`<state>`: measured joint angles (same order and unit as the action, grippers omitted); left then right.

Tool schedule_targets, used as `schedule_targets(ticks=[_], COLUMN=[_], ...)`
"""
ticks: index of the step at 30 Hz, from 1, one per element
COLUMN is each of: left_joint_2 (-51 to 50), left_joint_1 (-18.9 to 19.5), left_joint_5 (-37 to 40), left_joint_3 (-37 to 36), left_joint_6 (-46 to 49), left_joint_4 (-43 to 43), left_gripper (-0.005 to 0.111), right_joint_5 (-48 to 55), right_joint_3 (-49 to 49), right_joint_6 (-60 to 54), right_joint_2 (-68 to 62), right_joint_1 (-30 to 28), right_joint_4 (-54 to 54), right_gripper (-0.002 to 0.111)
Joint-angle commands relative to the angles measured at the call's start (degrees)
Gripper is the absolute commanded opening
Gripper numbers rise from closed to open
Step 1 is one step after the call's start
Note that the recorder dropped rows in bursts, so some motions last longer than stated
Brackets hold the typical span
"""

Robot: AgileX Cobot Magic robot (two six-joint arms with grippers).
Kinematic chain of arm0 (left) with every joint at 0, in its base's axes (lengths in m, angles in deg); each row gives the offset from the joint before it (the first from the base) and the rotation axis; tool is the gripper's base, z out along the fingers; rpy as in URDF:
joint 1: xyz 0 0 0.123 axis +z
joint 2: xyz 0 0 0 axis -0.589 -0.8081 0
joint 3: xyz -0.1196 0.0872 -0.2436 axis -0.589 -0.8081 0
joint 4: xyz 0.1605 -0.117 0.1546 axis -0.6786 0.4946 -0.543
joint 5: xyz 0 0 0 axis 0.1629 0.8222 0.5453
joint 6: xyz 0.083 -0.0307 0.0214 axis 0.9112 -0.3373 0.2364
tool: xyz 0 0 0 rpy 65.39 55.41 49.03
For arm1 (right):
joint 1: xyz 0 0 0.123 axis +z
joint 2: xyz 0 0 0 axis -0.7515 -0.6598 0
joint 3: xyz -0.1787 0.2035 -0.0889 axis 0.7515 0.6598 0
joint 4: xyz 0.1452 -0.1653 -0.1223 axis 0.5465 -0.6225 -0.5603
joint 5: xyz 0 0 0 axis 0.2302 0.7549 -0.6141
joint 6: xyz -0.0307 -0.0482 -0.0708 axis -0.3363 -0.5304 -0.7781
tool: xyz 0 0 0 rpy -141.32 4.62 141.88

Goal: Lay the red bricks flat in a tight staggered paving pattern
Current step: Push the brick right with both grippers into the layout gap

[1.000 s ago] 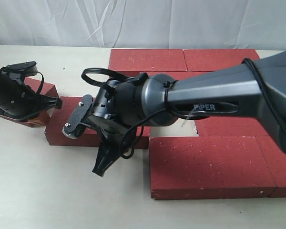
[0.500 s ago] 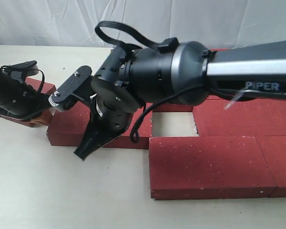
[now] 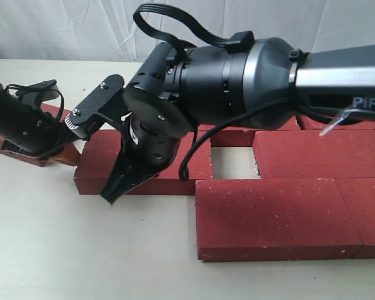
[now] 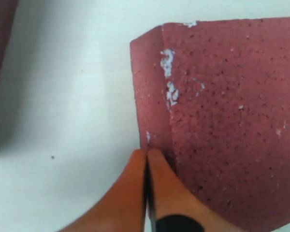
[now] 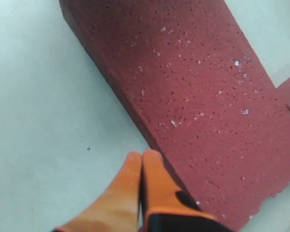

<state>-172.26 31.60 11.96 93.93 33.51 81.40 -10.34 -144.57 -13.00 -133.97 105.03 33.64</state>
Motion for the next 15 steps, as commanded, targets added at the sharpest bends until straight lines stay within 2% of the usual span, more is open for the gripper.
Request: schedule_targets(ticks=[1,7,15], left_joint_2=[0.1,0.1,0.1], left_joint_1=[-4.15,-7.04,-7.14], left_joint_5=[-0.13,-1.46,-2.72], left_joint_3=[0.14,0.14,0.14], left_joint_6=[0.55,0.59,0.72], left_joint_4=[1.03,3.13,5.29], left_gripper=[0.0,0.0,0.0], right_joint_5=[0.38,3.1,4.67], right_joint_3=[-0.19,-0.19,-0.19], right_joint_6=[1.56,1.12,0.66], right_joint_2=[0.59,0.59,0.59], right_joint_1=[-1.64,-10.75,-20.24], right_joint_4=[0.99,9.37,11.28], right_gripper=[-0.001,-0.001,-0.001])
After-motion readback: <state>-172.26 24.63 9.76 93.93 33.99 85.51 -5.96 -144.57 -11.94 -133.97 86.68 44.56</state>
